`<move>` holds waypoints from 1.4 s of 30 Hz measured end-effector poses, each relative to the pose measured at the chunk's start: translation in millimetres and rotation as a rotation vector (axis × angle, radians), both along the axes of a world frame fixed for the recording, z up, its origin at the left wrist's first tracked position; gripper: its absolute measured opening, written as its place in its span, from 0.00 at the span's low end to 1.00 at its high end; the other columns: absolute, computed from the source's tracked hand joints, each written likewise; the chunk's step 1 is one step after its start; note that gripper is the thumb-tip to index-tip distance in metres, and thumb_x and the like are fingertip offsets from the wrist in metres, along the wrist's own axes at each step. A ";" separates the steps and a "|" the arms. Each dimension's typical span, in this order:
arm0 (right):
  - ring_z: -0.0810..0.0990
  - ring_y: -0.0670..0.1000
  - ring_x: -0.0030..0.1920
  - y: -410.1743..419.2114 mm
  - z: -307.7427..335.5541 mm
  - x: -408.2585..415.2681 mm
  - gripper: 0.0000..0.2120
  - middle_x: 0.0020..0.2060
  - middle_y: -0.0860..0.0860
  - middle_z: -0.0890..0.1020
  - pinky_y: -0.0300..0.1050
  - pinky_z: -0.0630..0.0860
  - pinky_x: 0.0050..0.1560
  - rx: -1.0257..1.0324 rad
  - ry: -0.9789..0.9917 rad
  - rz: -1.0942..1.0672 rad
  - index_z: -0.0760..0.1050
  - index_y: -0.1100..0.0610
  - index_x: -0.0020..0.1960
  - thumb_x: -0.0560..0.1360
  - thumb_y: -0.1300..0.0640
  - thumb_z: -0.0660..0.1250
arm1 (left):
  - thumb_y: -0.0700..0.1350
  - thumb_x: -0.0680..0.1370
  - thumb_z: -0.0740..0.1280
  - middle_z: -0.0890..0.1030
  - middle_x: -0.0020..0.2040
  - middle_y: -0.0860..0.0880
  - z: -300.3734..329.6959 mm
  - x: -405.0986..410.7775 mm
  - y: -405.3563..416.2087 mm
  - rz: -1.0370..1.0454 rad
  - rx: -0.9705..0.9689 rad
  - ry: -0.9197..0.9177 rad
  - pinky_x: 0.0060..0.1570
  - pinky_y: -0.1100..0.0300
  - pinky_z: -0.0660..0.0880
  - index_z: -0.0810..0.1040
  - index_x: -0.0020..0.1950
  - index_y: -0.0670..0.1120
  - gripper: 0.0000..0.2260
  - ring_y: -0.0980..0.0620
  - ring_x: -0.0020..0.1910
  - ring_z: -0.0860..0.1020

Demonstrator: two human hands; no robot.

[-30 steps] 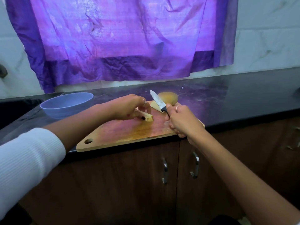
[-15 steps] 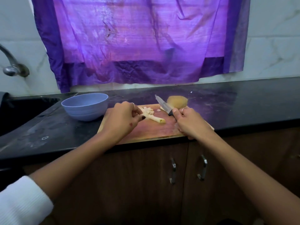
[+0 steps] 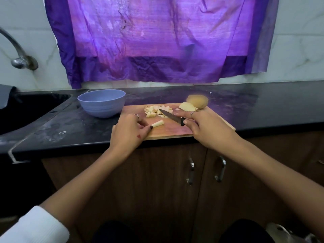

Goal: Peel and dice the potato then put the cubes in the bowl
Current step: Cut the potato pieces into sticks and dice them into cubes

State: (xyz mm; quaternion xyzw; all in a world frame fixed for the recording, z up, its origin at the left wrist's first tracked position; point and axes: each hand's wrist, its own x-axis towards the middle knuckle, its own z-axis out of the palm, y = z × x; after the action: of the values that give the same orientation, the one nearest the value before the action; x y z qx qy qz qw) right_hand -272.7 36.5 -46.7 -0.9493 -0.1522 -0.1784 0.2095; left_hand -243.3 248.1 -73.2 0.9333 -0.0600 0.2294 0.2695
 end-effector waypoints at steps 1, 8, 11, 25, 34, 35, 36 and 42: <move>0.77 0.55 0.53 1.1 -1.1 -1.2 0.16 0.51 0.52 0.79 0.47 0.74 0.48 -0.006 0.012 0.000 0.73 0.44 0.67 0.81 0.53 0.57 | 0.51 0.75 0.71 0.77 0.36 0.56 -0.8 -1.2 -0.7 -0.007 -0.023 0.001 0.51 0.49 0.76 0.79 0.41 0.53 0.04 0.54 0.42 0.77; 0.69 0.44 0.33 5.7 -8.2 -3.5 0.16 0.39 0.48 0.75 0.42 0.64 0.32 -0.058 -0.014 0.015 0.72 0.44 0.68 0.82 0.53 0.57 | 0.51 0.75 0.71 0.75 0.32 0.59 -7.6 -4.2 -4.2 0.005 -0.087 -0.063 0.50 0.47 0.77 0.82 0.43 0.50 0.05 0.52 0.40 0.79; 0.69 0.43 0.33 6.4 -6.5 -4.5 0.17 0.42 0.49 0.75 0.40 0.64 0.30 -0.088 -0.003 0.004 0.71 0.44 0.69 0.82 0.53 0.57 | 0.51 0.75 0.71 0.77 0.34 0.57 -10.1 -4.8 -5.0 0.010 -0.098 -0.081 0.50 0.46 0.77 0.82 0.44 0.49 0.06 0.53 0.41 0.79; 0.72 0.47 0.35 19.1 16.5 -2.6 0.16 0.39 0.49 0.70 0.35 0.64 0.29 -0.261 0.110 0.029 0.74 0.50 0.66 0.81 0.59 0.57 | 0.51 0.75 0.71 0.74 0.32 0.59 -4.8 -4.9 -6.7 0.011 -0.107 -0.011 0.53 0.44 0.76 0.82 0.45 0.50 0.05 0.51 0.43 0.78; 0.72 0.51 0.39 19.2 6.1 -13.6 0.19 0.37 0.50 0.70 0.40 0.61 0.28 -0.308 -0.148 -0.068 0.69 0.43 0.69 0.81 0.58 0.59 | 0.51 0.75 0.71 0.73 0.31 0.58 -2.3 -9.1 -7.6 0.020 -0.123 0.003 0.53 0.45 0.76 0.79 0.41 0.49 0.07 0.50 0.42 0.78; 0.70 0.50 0.36 20.7 5.9 -12.7 0.17 0.34 0.49 0.67 0.39 0.59 0.27 -0.265 -0.120 -0.062 0.71 0.45 0.68 0.81 0.58 0.59 | 0.51 0.75 0.71 0.73 0.31 0.58 -1.8 -9.5 -7.7 0.020 -0.128 0.006 0.53 0.45 0.76 0.79 0.41 0.50 0.07 0.50 0.42 0.77; 0.68 0.49 0.34 21.6 5.7 -12.0 0.16 0.32 0.47 0.65 0.37 0.58 0.27 -0.246 -0.099 -0.053 0.72 0.47 0.67 0.81 0.57 0.58 | 0.51 0.75 0.71 0.73 0.31 0.58 -1.6 -10.0 -7.7 0.018 -0.132 0.010 0.53 0.44 0.75 0.78 0.39 0.51 0.07 0.51 0.42 0.77; 0.70 0.50 0.38 25.8 3.8 -10.0 0.17 0.36 0.49 0.68 0.41 0.64 0.33 -0.227 -0.092 -0.043 0.72 0.46 0.68 0.81 0.56 0.58 | 0.51 0.75 0.71 0.74 0.32 0.58 -3.7 -9.7 -7.8 0.032 -0.133 0.002 0.52 0.43 0.76 0.71 0.35 0.55 0.12 0.49 0.43 0.79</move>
State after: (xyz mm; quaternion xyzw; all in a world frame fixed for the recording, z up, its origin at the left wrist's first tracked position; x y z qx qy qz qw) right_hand -282.8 62.4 -42.8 -0.9608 -0.1604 -0.2077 0.0895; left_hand -253.0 240.3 -76.8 0.9144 -0.0291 0.2362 0.3273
